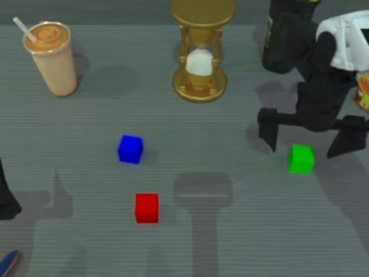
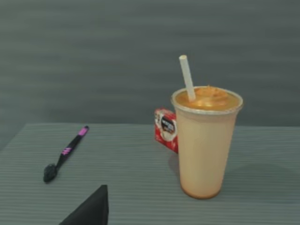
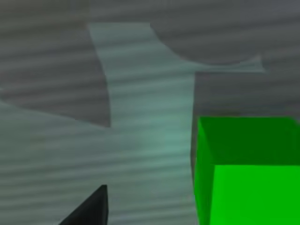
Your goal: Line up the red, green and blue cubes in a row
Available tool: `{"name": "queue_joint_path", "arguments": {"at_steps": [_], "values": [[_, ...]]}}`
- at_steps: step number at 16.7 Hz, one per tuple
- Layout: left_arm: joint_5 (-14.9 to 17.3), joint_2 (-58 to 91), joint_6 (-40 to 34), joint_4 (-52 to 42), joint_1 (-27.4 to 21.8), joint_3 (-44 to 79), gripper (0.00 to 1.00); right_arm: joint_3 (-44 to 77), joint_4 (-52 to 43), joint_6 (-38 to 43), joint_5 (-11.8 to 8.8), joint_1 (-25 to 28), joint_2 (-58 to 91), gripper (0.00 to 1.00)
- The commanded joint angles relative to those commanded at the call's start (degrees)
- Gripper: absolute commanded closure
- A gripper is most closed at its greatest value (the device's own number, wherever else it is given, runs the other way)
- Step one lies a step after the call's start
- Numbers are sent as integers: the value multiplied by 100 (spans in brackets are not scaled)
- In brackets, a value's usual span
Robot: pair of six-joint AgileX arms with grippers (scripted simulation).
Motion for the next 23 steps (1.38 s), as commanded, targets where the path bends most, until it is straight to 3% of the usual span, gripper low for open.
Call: {"name": "queue_joint_path", "arguments": {"at_steps": [3, 8, 21, 23], "values": [[0, 0, 0, 0, 0, 0, 0, -335, 576, 14, 2, 11, 242, 0], [0, 0, 0, 0, 0, 0, 0, -399, 671, 18, 3, 15, 297, 0], [0, 0, 0, 0, 0, 0, 0, -399, 671, 18, 3, 15, 297, 98], [0, 0, 0, 0, 0, 0, 0, -399, 671, 18, 3, 15, 297, 100]]}}
